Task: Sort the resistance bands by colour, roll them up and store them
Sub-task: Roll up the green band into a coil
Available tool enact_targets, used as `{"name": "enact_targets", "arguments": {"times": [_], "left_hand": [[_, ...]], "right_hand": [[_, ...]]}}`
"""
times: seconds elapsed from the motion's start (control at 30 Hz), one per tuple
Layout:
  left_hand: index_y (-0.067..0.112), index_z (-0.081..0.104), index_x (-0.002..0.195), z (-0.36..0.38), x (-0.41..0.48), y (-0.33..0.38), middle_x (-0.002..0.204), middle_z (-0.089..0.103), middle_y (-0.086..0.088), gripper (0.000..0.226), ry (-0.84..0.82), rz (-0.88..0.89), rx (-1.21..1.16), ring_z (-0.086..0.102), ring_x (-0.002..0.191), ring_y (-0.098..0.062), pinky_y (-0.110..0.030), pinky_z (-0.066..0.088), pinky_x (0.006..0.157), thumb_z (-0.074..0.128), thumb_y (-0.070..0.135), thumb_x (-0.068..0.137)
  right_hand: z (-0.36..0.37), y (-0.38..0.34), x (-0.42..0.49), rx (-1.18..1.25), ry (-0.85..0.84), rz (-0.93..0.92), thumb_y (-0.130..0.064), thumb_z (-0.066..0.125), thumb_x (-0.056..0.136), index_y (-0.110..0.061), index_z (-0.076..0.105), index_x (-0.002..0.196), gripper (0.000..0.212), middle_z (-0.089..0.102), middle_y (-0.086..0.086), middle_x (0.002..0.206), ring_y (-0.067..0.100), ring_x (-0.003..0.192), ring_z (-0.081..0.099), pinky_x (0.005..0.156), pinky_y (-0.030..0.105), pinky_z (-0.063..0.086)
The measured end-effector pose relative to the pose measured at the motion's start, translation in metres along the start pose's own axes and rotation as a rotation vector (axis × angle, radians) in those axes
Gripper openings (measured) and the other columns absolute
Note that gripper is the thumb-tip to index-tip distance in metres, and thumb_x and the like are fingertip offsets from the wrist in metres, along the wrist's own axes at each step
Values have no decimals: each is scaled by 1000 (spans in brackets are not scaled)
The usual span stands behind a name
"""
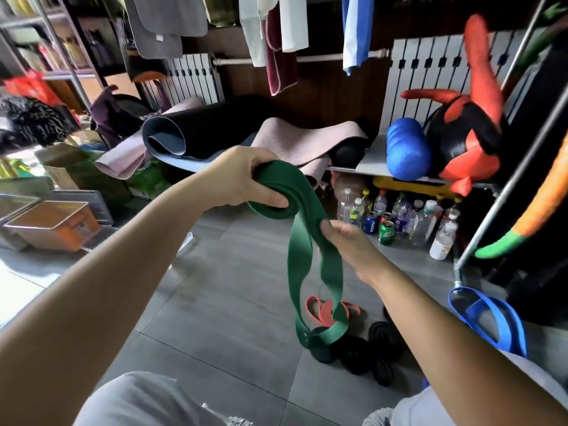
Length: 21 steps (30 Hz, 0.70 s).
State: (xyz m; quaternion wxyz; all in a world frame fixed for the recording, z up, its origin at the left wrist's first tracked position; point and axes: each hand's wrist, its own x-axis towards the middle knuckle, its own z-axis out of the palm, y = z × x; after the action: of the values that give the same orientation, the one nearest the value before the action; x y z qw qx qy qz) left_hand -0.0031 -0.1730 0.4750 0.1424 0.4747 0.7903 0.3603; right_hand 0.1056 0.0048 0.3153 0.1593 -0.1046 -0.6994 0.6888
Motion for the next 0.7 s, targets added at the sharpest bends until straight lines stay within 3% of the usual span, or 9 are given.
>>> {"name": "enact_targets", "arguments": {"times": [0.03, 0.1, 0.23, 0.33, 0.43, 0.5, 0.63, 0.7], "left_hand": [[28, 67, 95, -3, 1, -1, 94, 70, -13, 60, 8, 0, 0, 63, 87, -46, -66, 49, 73, 83, 47, 39], [31, 67, 93, -5, 2, -2, 94, 69, -16, 59, 19, 8, 1, 62, 87, -48, -68, 48, 72, 82, 47, 39], [31, 69, 91, 1, 3, -6, 93, 70, -15, 55, 29, 1, -38, 60, 88, -51, -70, 46, 74, 83, 44, 41], [28, 69, 91, 9, -3, -9, 93, 70, -14, 51, 41, -16, -42, 63, 88, -46, -66, 49, 76, 86, 39, 44], [20, 68, 99, 5, -3, -17, 90, 71, -4, 41, 131, -46, -119, 70, 83, -23, -45, 58, 73, 85, 14, 62], [13, 66, 103, -4, -1, -20, 87, 71, 3, 39, 222, -56, -240, 70, 78, -12, -29, 59, 64, 80, 7, 68], [17, 65, 96, -13, 3, -24, 88, 71, 3, 35, 266, -57, -291, 71, 78, -11, -26, 57, 62, 80, 8, 67], [14, 65, 98, -14, 6, -30, 89, 71, 2, 35, 279, -71, -309, 71, 78, -12, -27, 57, 62, 79, 7, 67]], "right_hand": [[-3, -2, 0, -3, 13, -4, -77, 64, 54, -9, 63, 87, 76, 61, -4, 69, 8, 61, 53, 55, 17, 40], [-7, -5, -3, -51, 9, -3, -75, 69, 48, -12, 58, 78, 71, 54, -7, 60, 6, 54, 47, 51, 16, 34], [-4, 14, -16, -227, -46, 72, -30, 78, 69, -1, 64, 94, 41, 63, 3, 83, 12, 74, 58, 68, 22, 45], [3, 47, -27, -241, 32, 170, -7, 77, 74, 3, 63, 97, 28, 64, 5, 88, 13, 75, 60, 68, 18, 47], [-6, 104, -43, -393, 77, 335, -12, 79, 72, -6, 67, 103, 34, 70, 4, 97, 20, 88, 66, 85, 33, 52], [-10, 133, -58, -426, 145, 397, -12, 77, 73, -10, 69, 95, 23, 72, 0, 84, 20, 81, 67, 82, 36, 51], [-16, 141, -68, -396, 299, 386, -12, 68, 83, -10, 69, 91, 7, 70, 0, 78, 17, 75, 64, 71, 29, 47], [-21, 140, -68, -90, 354, 417, -15, 64, 87, -5, 69, 89, 11, 69, 2, 73, 18, 68, 63, 65, 29, 48]]}}
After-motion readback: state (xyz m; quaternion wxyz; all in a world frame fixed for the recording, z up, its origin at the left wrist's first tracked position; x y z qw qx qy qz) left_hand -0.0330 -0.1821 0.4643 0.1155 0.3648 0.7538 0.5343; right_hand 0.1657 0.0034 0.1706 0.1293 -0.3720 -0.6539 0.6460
